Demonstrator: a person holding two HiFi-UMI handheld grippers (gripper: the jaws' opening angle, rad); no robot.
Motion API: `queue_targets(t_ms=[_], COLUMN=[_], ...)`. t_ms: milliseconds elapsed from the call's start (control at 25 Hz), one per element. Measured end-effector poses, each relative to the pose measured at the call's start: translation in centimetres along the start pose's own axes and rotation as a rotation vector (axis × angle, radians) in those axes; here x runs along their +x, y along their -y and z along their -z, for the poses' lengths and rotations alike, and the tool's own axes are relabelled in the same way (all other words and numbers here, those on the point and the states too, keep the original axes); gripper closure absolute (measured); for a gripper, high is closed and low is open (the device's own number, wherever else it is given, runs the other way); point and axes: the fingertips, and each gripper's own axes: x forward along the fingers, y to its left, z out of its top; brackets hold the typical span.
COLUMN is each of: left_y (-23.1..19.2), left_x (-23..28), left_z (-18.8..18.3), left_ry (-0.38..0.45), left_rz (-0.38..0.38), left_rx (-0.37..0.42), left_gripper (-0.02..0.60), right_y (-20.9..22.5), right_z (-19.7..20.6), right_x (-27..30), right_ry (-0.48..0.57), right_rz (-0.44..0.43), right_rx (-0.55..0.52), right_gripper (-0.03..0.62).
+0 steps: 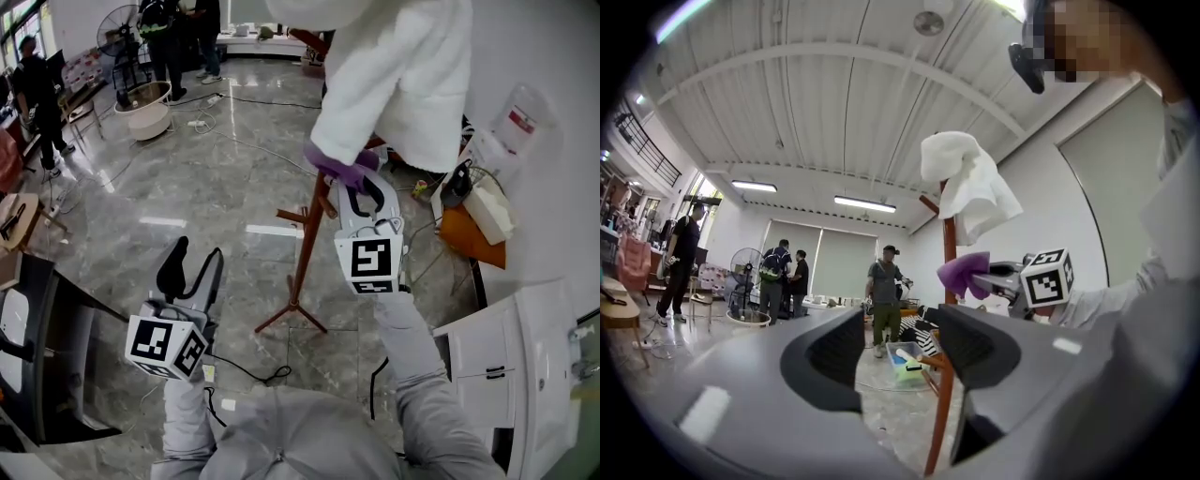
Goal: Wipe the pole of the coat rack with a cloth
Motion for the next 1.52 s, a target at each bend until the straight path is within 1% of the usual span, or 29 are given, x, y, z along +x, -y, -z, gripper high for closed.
queue_targets(t_ms=[160, 320, 600, 680, 960, 1080, 1280, 1400, 1520], left_y=[0.2, 0.4, 1.0, 1.2, 0.9, 0.6, 0.2, 0.0, -0.1], left_x=[0.6, 0.9, 1.0, 0.9, -0.2, -0.7, -1.4, -1.6, -1.7], left_z=[0.5, 1.0, 1.4, 1.4, 0.9, 0.8, 1.2, 1.4, 1.5], left_ry=[-0.007, -0.014, -0.027, -0.027, -0.037, -0.044, -0.053, -0.060, -0.070], left_rz=[0.012, 0.022, 0.028, 0.025, -0.004, -0.017, -0.034, -0.039, -0.038], left_rx=[-0.003, -0.007, -0.008, -0.005, 0.006, 0.011, 0.021, 0.024, 0.025], left_gripper=[0.314, 0.314, 0.314, 0.314, 0.314, 0.314, 0.314, 0.314, 0.314], right_y=[-0.6, -0.8, -2.1, -2.4, -3.5, -4.7, -8.4, -9.9, -10.9], right_z=[2.8, 5.4, 7.7, 8.8, 12.1, 14.2, 18.9, 20.4, 21.2], right_x=[-0.7, -1.1, -1.1, -1.3, -1.6, -1.6, -2.6, -3.1, -3.4], right_ry=[-0.058, -0.119, -0.153, -0.170, -0.229, -0.292, -0.428, -0.471, -0.504], right_rz=[-0.042, -0.067, -0.097, -0.099, -0.069, -0.083, -0.134, -0.141, -0.153], right_rx=[0.034, 0.059, 0.090, 0.127, 0.324, 0.375, 0.378, 0.401, 0.400], right_gripper=[0.540, 0.540, 0.540, 0.540, 0.540, 0.540, 0.540, 0.540, 0.540])
